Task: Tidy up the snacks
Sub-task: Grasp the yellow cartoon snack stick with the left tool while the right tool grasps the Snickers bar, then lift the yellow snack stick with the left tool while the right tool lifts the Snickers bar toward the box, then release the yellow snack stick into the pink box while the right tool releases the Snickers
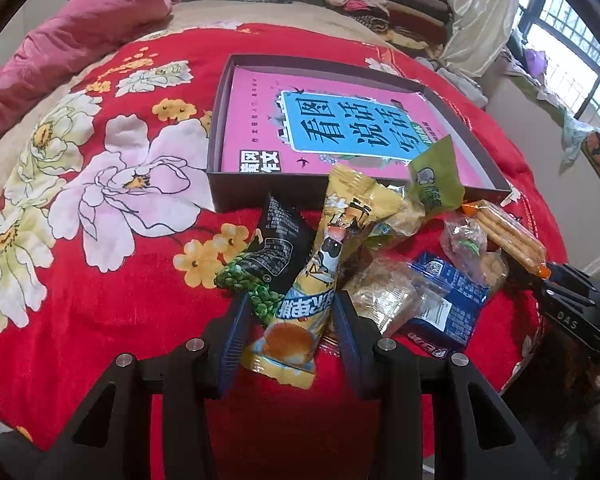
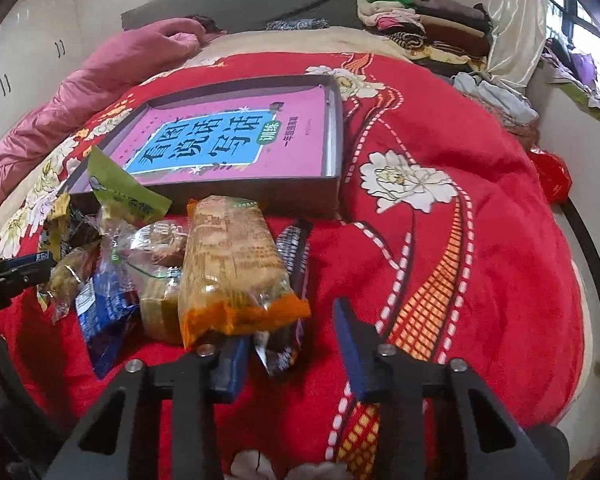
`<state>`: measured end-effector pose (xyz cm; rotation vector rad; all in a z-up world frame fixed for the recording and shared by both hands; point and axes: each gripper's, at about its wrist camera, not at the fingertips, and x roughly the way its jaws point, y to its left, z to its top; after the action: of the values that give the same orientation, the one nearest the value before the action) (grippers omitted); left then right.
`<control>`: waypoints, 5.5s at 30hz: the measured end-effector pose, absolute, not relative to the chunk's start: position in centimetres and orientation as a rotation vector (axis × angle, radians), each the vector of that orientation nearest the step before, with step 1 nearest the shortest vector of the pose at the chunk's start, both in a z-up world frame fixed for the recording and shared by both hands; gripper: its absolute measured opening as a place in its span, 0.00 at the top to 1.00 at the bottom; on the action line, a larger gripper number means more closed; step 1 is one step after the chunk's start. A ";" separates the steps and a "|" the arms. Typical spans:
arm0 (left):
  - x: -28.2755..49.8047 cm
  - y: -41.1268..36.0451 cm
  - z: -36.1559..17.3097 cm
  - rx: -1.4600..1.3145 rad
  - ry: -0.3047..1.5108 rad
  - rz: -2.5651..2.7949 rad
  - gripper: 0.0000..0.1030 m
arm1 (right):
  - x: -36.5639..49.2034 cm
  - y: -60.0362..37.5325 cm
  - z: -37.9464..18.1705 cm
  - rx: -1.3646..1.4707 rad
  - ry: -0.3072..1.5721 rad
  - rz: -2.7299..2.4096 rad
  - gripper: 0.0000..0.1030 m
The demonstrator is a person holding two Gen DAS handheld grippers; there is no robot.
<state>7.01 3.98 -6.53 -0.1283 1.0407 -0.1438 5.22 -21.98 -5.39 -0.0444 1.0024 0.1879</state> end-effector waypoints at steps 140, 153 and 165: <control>14.2 4.5 0.9 -0.348 0.942 -0.229 0.75 | 10.3 -23.8 3.6 0.246 0.766 0.256 0.72; 17.6 7.4 -2.6 -0.390 0.988 -0.221 0.75 | 14.3 -21.6 1.4 0.243 0.818 0.204 0.72; 18.6 6.7 -4.3 -0.339 1.017 -0.205 0.75 | 16.3 -20.6 -2.0 0.254 0.878 0.184 0.72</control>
<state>18.56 6.69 -4.29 -0.3392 1.0166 -0.2052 16.26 -20.60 -2.00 0.2535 0.8780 0.1842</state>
